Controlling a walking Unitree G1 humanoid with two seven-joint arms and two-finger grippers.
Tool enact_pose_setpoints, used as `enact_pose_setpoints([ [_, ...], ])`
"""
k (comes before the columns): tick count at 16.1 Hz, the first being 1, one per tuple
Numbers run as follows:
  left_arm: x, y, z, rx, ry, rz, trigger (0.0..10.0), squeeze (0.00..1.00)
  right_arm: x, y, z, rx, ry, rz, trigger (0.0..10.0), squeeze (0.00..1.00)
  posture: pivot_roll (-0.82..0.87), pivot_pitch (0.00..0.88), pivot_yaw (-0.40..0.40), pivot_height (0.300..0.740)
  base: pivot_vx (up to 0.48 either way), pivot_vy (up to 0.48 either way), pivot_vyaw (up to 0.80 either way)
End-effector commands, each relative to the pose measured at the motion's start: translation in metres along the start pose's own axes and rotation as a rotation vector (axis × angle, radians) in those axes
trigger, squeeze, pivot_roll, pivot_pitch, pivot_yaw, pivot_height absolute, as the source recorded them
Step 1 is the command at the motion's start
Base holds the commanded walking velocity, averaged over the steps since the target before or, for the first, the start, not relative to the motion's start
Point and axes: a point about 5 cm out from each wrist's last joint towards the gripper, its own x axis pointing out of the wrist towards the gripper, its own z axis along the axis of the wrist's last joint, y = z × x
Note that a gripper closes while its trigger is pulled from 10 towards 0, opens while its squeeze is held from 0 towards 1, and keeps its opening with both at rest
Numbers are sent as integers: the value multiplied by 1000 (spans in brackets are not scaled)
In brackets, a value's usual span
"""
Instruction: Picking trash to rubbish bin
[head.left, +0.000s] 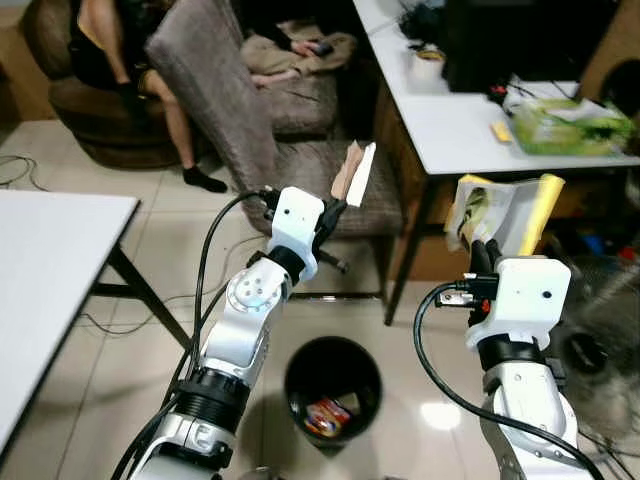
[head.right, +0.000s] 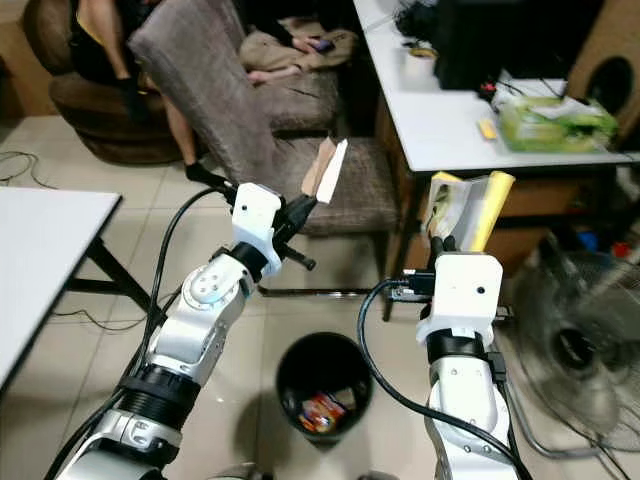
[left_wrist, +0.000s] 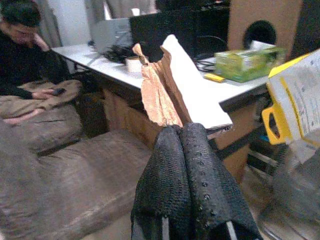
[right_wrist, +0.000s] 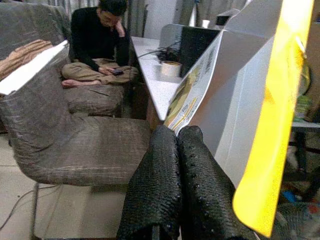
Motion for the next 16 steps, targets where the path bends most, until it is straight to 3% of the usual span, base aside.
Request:
enact_pose_setpoints([
  [1,-3,3,-5,15,26,15,10000,0,-1,1,2,8,-8,5,10000,0,26,132,17,740,0,0,0],
  [10,-21,0,-50,98,185,-64,10000,0,-1,5,-8,45,52,7,10000,0,27,170,28,740,0,0,0],
  [13,-34,-1,-74,154,286,-111,10000,0,-3,5,-31,97,173,-20,10000,0,26,234,47,740,0,0,0],
  [16,-37,-3,-83,186,326,-148,10000,0,-9,8,-48,135,262,-28,10000,0,19,269,66,740,0,0,0],
])
